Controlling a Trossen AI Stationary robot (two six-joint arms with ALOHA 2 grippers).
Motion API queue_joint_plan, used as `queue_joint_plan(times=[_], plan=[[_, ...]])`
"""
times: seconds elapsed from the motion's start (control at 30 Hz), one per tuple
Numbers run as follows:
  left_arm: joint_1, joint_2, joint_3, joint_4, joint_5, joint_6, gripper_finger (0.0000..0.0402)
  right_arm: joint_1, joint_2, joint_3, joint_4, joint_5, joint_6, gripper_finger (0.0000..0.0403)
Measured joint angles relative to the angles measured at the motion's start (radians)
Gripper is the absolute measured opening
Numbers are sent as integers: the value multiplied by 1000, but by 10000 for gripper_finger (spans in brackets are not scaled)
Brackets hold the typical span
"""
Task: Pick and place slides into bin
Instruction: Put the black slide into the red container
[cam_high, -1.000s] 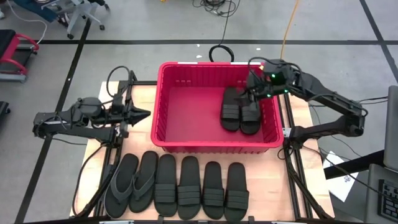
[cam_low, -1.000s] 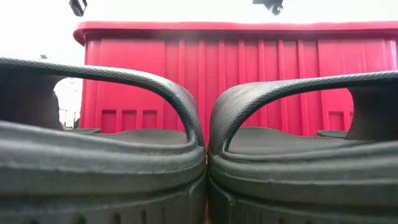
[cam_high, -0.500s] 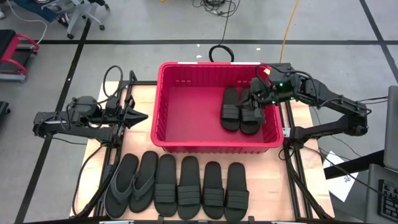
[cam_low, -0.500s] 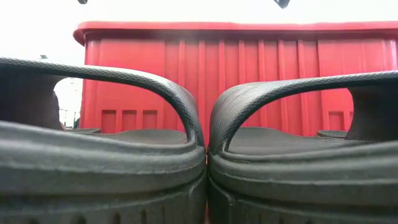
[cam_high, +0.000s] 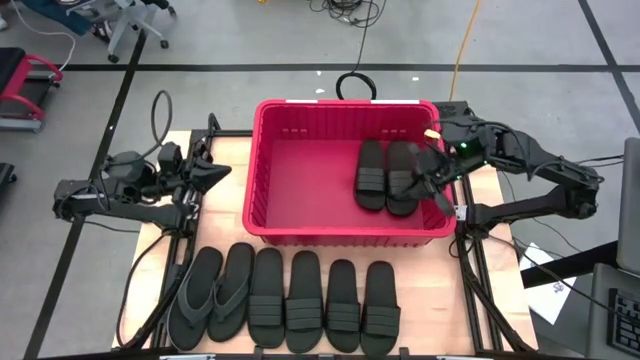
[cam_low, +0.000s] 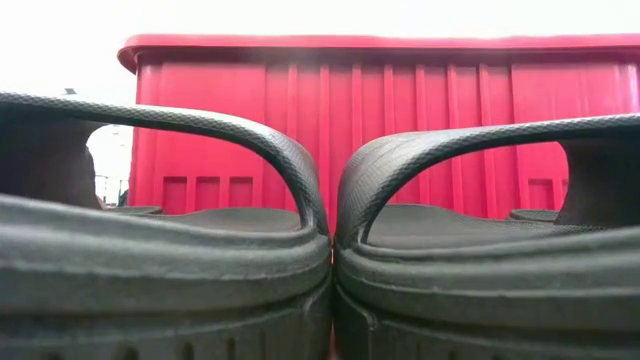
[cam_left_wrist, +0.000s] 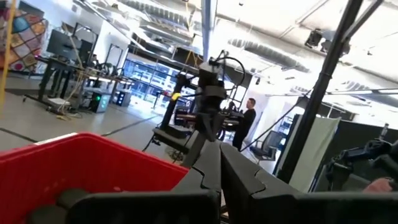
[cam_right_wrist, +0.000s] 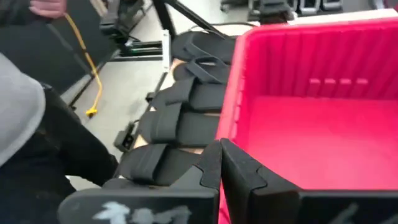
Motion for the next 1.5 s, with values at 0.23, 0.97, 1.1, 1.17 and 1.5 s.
queue_joint_plan(times=[0.23, 0.97, 1.1, 1.17, 1.5], plan=[[0, 0, 0, 12, -4, -53, 23, 16, -56, -48, 51, 0, 16, 0], [0, 0, 0, 4, -4, -50, 26, 178, -117, -320, 560, 42, 299, 0], [0, 0, 0, 4, -4, -50, 26, 272, -111, -324, 562, 204, 332, 0], [0, 0, 0, 4, -4, -50, 26, 318, -109, -324, 565, 277, 344, 0], [0, 0, 0, 4, -3, -50, 26, 502, -108, -324, 614, 519, 367, 0]])
